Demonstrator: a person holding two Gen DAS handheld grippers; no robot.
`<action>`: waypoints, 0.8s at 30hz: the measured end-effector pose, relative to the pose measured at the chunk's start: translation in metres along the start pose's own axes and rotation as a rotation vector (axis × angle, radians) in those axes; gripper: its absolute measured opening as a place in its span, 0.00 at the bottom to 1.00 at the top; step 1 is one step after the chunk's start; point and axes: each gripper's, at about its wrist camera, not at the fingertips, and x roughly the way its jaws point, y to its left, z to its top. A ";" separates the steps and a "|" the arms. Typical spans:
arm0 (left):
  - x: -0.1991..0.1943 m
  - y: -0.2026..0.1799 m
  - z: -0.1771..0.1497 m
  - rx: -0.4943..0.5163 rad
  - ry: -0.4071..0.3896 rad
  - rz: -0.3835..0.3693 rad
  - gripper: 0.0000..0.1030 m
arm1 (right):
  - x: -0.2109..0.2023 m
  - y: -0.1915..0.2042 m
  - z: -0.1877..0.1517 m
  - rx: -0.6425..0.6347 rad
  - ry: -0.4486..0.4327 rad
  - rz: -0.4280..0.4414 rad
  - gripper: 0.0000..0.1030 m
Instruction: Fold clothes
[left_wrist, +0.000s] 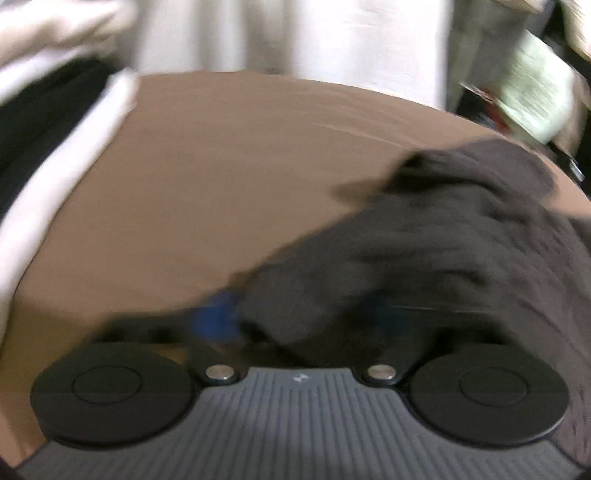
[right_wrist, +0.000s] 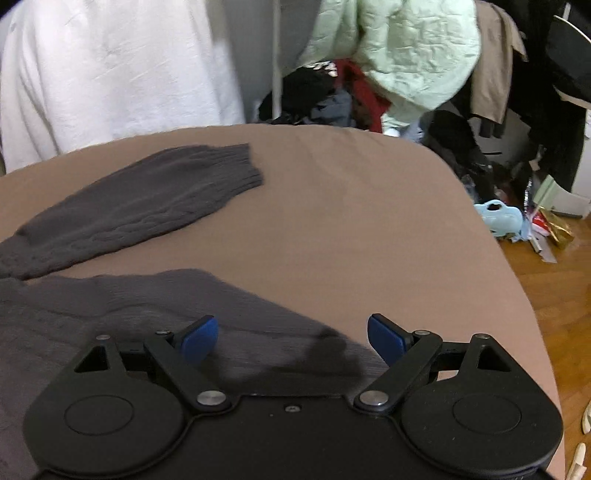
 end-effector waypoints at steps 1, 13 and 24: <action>-0.007 -0.014 0.004 0.080 -0.012 0.039 0.17 | 0.001 -0.004 -0.001 0.015 0.001 0.000 0.89; -0.051 -0.015 0.092 0.071 -0.175 0.439 0.27 | 0.025 -0.016 -0.022 0.133 0.068 0.041 0.89; -0.079 -0.027 -0.013 -0.123 0.030 0.235 0.50 | 0.011 -0.018 -0.049 0.166 0.018 0.135 0.17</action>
